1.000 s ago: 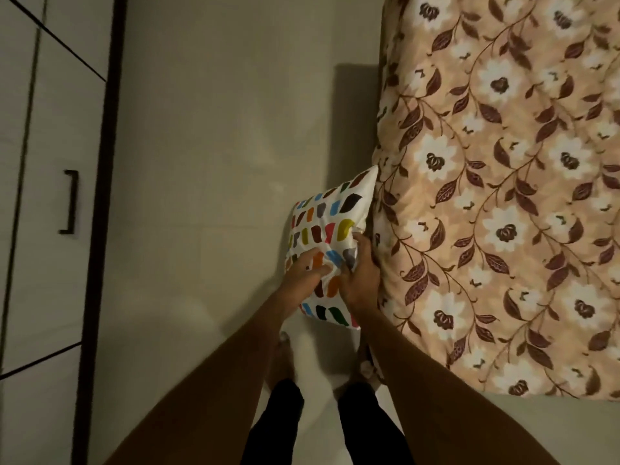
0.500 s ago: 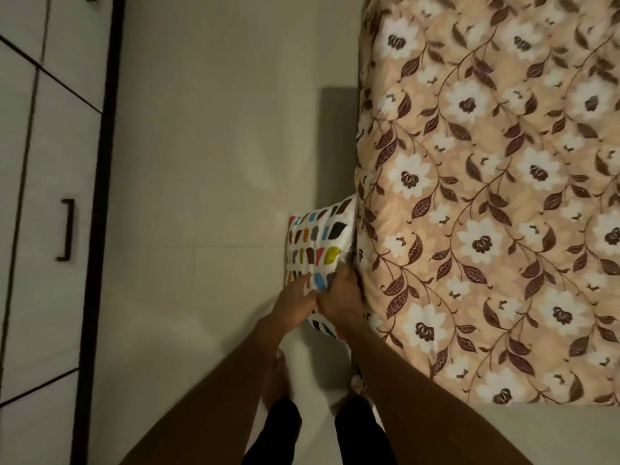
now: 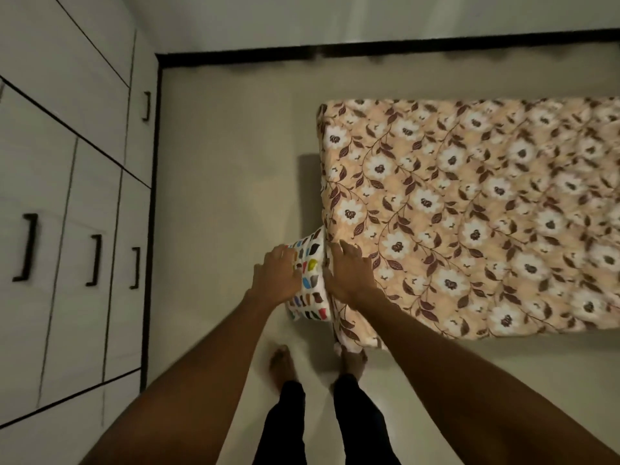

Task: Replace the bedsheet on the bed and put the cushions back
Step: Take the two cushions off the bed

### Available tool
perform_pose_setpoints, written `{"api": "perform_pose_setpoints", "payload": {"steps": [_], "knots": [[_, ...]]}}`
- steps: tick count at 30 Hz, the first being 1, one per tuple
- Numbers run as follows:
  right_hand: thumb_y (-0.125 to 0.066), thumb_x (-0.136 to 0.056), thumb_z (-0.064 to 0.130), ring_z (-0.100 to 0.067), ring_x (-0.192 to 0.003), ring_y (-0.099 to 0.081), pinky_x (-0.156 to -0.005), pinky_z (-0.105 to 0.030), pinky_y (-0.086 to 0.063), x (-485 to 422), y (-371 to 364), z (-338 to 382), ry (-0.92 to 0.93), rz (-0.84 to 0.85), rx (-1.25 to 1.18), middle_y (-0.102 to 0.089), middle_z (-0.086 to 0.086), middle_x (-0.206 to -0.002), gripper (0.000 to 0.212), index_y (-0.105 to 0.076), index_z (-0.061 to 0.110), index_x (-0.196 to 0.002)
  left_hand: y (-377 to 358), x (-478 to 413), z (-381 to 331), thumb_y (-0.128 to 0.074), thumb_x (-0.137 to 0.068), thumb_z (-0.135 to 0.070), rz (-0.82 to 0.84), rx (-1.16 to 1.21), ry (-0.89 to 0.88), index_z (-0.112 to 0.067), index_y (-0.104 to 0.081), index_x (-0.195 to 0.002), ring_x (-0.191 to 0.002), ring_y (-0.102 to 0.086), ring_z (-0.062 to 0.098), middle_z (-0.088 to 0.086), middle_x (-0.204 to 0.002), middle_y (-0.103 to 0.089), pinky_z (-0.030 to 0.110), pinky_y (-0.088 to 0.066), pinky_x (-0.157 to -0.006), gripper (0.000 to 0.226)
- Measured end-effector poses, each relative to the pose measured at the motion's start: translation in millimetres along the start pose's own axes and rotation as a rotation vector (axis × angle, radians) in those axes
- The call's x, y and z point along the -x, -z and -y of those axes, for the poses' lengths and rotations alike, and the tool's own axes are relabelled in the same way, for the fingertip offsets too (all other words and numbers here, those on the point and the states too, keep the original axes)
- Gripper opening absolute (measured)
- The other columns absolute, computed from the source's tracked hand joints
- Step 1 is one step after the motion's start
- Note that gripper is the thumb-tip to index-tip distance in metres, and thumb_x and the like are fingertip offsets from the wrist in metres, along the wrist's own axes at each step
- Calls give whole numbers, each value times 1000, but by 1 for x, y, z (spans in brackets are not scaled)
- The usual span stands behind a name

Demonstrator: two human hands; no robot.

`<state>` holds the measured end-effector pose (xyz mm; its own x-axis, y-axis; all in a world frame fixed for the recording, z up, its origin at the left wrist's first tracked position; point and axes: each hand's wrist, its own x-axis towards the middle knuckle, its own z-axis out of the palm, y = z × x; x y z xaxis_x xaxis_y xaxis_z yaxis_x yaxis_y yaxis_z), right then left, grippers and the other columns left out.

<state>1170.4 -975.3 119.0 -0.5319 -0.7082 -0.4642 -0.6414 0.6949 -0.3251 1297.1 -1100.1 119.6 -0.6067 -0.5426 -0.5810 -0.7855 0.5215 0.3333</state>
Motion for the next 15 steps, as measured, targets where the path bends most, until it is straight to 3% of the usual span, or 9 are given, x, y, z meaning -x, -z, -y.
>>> {"api": "perform_pose_setpoints", "payload": {"steps": [9, 15], "knots": [[-47, -101, 50, -31, -154, -25, -119, -61, -26, 121, 104, 16, -71, -273, -58, -26, -10, -167, 65, -29, 25, -157, 86, 109, -67, -45, -105, -43, -190, -167, -198, -18, -32, -157, -155, -22, 29, 11, -170, -19, 57, -25, -122, 59], [-48, -100, 51, -29, -156, -21, -122, -57, -23, 171, 171, -23, -122, -450, -32, -23, -9, -169, 66, -27, 27, -157, 127, 136, -148, -45, -101, -46, -371, -195, -374, -18, -39, -151, -146, -37, 33, 11, -162, -33, 58, -35, -114, 58]]}}
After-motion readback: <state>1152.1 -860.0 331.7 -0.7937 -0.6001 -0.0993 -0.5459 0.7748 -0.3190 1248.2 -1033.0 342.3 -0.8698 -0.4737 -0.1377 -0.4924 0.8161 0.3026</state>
